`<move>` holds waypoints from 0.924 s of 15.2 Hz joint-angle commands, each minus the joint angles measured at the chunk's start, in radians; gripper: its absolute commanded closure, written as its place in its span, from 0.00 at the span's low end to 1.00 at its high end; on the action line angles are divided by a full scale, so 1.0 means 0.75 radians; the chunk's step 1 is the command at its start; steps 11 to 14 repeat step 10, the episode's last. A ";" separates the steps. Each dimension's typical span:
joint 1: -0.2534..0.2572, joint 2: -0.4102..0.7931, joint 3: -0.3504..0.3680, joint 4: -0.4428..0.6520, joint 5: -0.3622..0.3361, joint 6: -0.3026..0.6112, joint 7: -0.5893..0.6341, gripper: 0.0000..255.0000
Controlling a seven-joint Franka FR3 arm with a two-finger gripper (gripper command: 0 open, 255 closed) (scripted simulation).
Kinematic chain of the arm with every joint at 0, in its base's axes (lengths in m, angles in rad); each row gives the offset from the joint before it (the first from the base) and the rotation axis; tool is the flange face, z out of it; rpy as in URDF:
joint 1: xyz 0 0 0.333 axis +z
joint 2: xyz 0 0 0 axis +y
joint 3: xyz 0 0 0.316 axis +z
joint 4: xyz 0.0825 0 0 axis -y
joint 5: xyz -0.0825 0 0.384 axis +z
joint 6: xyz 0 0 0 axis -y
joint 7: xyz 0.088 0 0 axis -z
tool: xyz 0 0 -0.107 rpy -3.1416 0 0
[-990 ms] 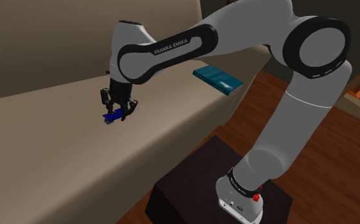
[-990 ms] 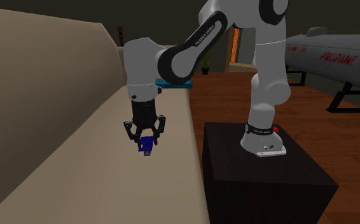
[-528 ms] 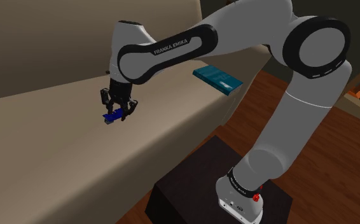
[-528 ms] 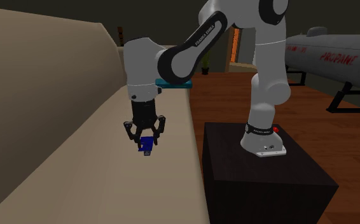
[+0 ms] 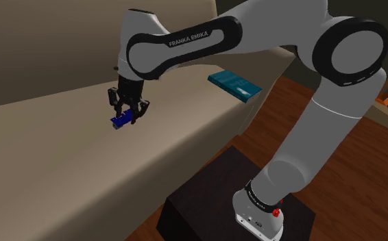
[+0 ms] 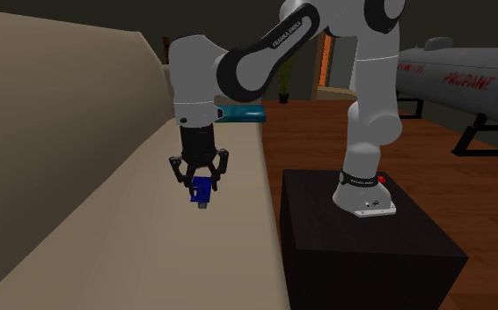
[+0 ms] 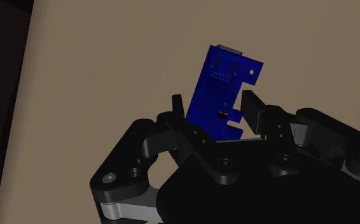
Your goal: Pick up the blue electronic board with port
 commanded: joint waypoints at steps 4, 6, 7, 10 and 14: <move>-0.007 -0.043 0.003 0.049 0.022 -0.087 -0.008 1.00; -0.009 -0.057 0.003 0.070 0.029 -0.121 -0.010 1.00; -0.010 -0.064 0.003 0.081 0.032 -0.138 -0.011 1.00; -0.011 -0.072 0.003 0.094 0.036 -0.158 -0.011 1.00; -0.011 -0.072 0.003 0.094 0.036 -0.158 -0.011 1.00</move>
